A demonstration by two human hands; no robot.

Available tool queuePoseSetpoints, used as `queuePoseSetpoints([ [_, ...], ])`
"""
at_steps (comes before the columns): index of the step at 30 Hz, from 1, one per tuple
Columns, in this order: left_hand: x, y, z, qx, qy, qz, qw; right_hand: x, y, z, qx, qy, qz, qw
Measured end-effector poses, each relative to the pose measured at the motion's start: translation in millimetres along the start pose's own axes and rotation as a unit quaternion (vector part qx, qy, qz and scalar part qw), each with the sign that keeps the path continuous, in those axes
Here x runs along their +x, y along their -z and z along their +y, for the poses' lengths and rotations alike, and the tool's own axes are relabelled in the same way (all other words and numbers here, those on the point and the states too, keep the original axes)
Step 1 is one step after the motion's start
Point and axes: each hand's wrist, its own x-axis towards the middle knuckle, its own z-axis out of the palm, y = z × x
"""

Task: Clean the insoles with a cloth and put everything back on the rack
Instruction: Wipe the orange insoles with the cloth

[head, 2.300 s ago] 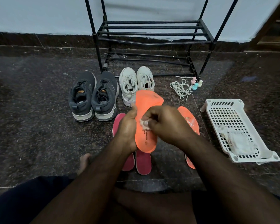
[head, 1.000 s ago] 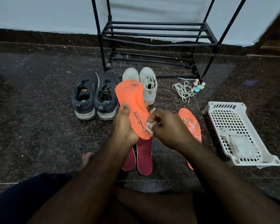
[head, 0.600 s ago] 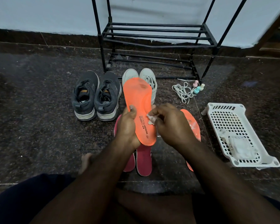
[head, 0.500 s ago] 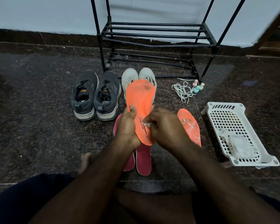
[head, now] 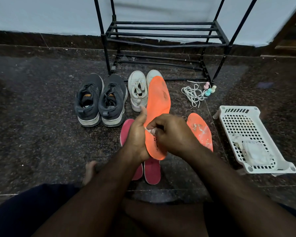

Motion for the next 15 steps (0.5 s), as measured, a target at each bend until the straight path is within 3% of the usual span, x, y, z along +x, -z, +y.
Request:
queuePoseSetpoints([
  [5,3.0,3.7,3.6,0.0,-0.004,0.008,1.0,-4.2,17.5,-3.1,0.09,-0.013,-0.114,0.989],
  [8,-0.3,3.9,4.2,-0.035,0.016,-0.008,0.999,1.6,16.8,4.7,0.143,-0.04,-0.01,0.989],
  [10,-2.2,2.1,5.6,-0.035,0.019,-0.016,0.999,6.6,13.4,10.7,0.082,-0.027,0.059,0.994],
  [12,-1.1,3.5,5.2,-0.04,0.021,-0.019,0.999,7.9,7.4,10.7,0.005,0.011,0.061,0.998],
  [15,-0.7,3.7,3.4,-0.023,0.012,0.015,1.0,1.5,-2.1,0.8,-0.031,0.036,-0.003,0.999],
])
